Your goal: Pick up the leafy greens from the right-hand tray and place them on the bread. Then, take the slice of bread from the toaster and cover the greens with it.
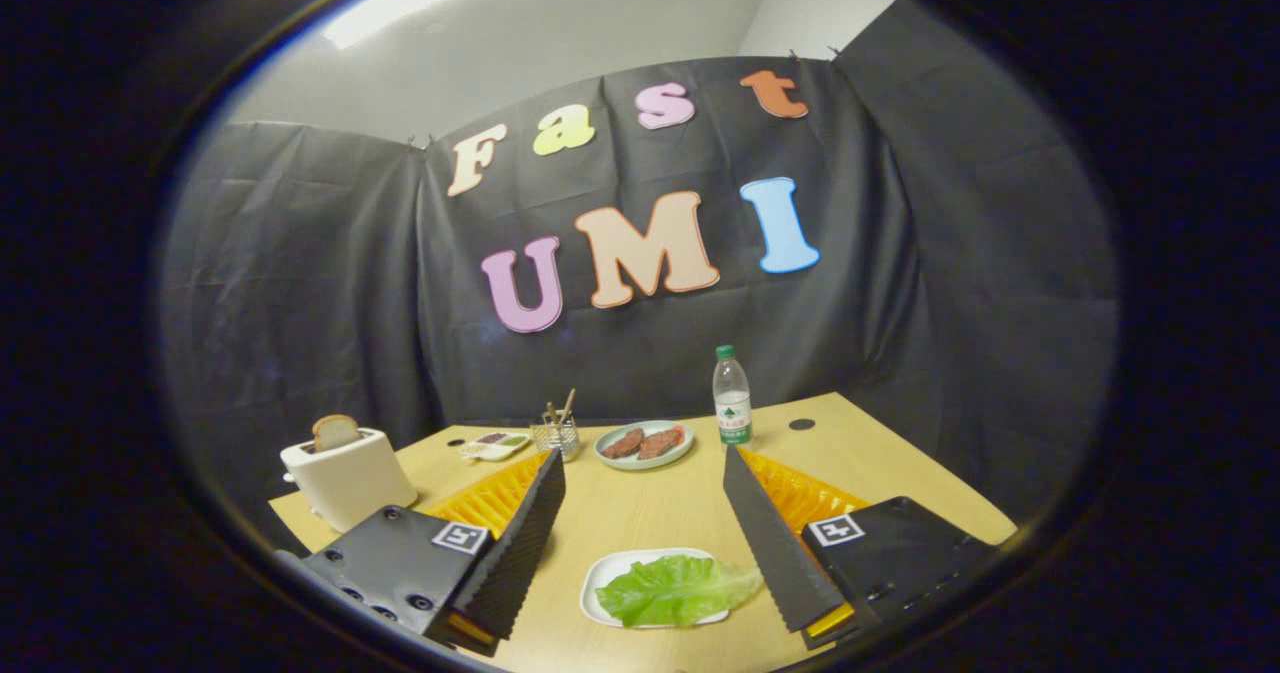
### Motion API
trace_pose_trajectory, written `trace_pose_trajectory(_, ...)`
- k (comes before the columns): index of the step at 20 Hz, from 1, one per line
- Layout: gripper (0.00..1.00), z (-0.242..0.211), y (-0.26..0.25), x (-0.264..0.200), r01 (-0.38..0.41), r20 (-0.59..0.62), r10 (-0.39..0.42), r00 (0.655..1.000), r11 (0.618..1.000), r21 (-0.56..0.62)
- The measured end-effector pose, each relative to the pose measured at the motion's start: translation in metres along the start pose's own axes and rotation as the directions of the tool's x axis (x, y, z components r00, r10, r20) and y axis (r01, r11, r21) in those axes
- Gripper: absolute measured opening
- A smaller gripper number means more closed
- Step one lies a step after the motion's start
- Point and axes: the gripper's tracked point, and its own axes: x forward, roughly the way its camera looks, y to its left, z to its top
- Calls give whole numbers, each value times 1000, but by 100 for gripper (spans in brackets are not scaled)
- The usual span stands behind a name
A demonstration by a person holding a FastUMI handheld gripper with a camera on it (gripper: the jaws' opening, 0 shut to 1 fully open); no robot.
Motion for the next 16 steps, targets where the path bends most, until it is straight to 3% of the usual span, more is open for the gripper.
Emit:
trace_pose_trajectory(6,100,-43,-15,0,-37,-212,23,977,997,-64)
trace_pose_trajectory(9,100,-78,-33,-2,-55,-362,13,932,993,-105)
trace_pose_trajectory(13,100,-107,-82,10,25,-451,-114,885,980,-199)
trace_pose_trajectory(16,100,-140,-102,22,66,-542,-131,830,988,-138)
